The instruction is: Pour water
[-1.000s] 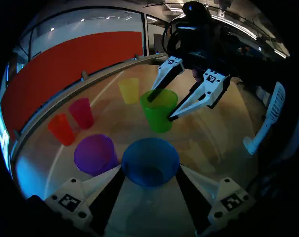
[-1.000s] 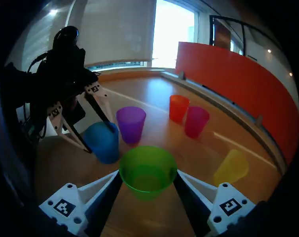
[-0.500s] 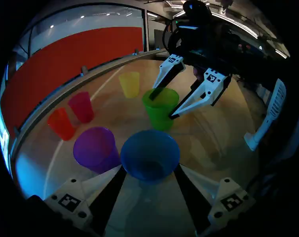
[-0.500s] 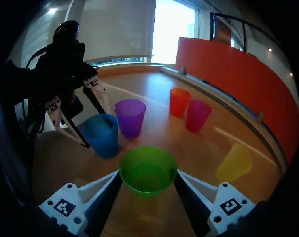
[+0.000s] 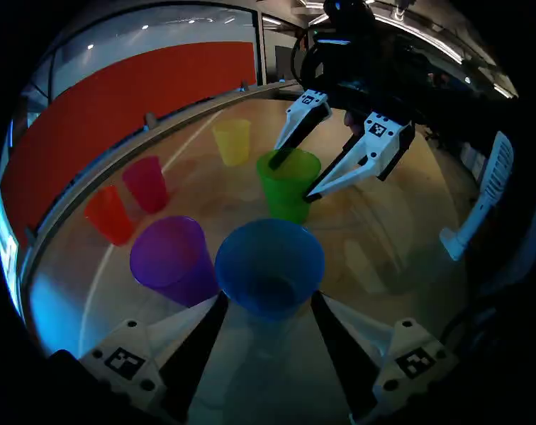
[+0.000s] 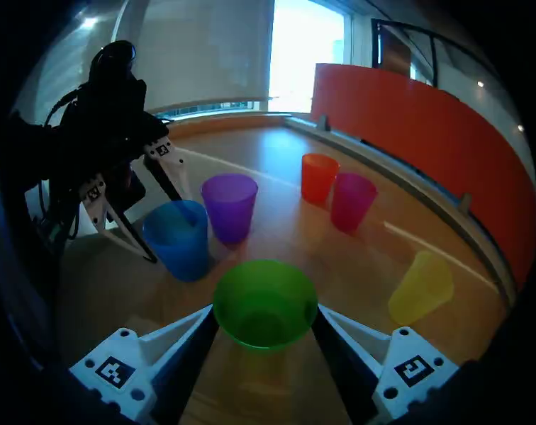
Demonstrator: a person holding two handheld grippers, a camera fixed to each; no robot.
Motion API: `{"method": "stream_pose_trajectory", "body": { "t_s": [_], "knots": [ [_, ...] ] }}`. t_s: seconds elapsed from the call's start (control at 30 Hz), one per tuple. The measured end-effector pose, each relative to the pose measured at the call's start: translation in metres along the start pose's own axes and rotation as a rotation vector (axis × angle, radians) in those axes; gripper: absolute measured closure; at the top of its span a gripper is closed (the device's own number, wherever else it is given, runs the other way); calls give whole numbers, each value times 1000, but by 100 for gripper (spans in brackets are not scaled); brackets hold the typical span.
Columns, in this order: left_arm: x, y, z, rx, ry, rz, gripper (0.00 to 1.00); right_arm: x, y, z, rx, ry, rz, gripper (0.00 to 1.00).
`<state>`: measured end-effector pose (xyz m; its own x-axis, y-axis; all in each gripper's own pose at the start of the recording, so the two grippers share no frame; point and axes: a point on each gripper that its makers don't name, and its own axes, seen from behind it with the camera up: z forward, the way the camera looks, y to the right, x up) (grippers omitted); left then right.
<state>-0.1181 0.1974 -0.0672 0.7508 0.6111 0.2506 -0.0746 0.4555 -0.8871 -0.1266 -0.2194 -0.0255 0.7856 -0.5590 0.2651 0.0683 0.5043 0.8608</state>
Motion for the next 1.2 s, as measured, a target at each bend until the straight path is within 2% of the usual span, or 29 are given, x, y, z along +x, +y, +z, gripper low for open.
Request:
{"method": "stream_pose_trajectory", "body": {
  "t_s": [0.27, 0.57, 0.8, 1.2],
  "knots": [
    [-3, -1, -3, 8, -14, -3, 7, 1, -1, -3, -2, 5, 19, 0],
    [-7, -6, -14, 34, -15, -16, 7, -2, 0, -14, -22, 8, 19, 0],
    [-15, -16, -30, 86, -9, -39, 7, -6, -1, -28, -42, 19, 29, 0],
    [-28, -43, -65, 210, 32, -114, 7, -17, 1, -63, -93, 37, 56, 0]
  ]
}}
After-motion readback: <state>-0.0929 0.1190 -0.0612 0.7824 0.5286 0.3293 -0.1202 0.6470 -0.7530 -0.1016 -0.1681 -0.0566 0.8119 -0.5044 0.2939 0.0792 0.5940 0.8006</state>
